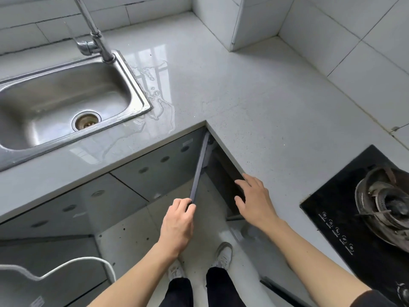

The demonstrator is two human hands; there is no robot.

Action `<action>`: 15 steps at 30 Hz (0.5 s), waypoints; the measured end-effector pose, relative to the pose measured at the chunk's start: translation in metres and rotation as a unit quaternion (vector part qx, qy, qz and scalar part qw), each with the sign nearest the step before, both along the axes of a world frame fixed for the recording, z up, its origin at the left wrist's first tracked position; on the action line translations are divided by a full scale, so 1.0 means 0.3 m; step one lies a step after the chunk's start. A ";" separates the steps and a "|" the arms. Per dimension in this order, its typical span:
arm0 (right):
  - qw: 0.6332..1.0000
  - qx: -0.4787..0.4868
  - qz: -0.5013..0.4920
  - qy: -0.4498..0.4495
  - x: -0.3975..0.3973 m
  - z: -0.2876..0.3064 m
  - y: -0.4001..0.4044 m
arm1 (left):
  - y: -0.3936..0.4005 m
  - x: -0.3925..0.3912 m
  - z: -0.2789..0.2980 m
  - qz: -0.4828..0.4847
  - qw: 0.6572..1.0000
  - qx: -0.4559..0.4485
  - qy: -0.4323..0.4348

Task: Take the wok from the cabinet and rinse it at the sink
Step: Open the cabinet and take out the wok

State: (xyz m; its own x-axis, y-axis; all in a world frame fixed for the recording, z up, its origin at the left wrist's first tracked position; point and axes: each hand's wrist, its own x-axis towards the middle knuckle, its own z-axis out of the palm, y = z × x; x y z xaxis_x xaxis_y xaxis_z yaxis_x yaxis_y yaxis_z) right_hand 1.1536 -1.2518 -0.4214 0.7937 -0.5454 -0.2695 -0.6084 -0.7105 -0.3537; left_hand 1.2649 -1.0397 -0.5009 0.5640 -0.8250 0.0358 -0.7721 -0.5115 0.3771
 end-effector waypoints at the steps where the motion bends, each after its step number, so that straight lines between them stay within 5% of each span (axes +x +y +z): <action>1: 1.000 0.001 0.000 0.002 0.002 0.000 0.001 | 0.009 0.007 -0.002 0.000 1.000 0.008 -0.003; 15: 0.999 -0.022 0.007 0.037 0.056 0.005 -0.004 | 0.085 0.172 0.056 -0.018 0.969 0.215 -0.118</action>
State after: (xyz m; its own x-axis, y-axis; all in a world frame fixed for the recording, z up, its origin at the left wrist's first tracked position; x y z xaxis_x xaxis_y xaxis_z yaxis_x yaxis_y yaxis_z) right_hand 1.1704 -1.2530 -0.4199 0.7806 -0.5468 -0.3027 -0.6210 -0.7335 -0.2762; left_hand 1.3166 -1.0143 -0.4842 0.5530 -0.8109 -0.1913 -0.8308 -0.5540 -0.0534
